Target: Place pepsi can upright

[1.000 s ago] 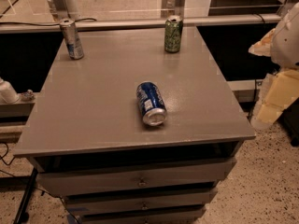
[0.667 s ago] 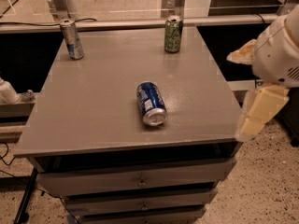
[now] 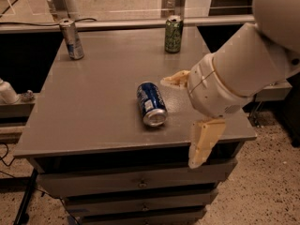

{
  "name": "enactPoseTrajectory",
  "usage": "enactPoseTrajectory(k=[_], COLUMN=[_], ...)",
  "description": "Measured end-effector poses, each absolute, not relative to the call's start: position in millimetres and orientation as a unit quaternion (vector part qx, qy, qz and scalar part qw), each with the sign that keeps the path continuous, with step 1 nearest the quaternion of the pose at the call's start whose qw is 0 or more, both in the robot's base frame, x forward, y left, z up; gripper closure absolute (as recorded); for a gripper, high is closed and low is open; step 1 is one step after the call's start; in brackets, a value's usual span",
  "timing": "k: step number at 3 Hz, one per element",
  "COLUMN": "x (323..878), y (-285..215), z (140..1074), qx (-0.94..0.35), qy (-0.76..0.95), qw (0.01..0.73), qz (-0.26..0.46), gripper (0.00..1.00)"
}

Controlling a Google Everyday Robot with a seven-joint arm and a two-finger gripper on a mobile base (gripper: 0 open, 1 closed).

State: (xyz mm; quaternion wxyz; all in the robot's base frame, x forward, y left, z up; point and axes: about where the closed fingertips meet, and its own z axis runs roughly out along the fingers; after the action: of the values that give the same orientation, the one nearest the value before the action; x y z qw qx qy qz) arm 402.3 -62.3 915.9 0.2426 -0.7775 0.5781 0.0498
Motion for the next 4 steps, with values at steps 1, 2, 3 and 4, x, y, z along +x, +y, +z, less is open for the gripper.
enactPoseTrajectory(k=[1, 2, 3, 4], x=[401.3, 393.1, 397.6, 410.8], y=[-60.7, -61.0, -42.1, -12.3], z=[916.9, 915.4, 910.7, 901.8], qx=[-0.784, -0.807, -0.868, -0.921], qy=[0.569, 0.543, 0.455, 0.349], qw=[0.243, 0.227, 0.192, 0.165], qz=[0.046, 0.045, 0.048, 0.058], gripper=[0.0, 0.0, 0.0, 0.0])
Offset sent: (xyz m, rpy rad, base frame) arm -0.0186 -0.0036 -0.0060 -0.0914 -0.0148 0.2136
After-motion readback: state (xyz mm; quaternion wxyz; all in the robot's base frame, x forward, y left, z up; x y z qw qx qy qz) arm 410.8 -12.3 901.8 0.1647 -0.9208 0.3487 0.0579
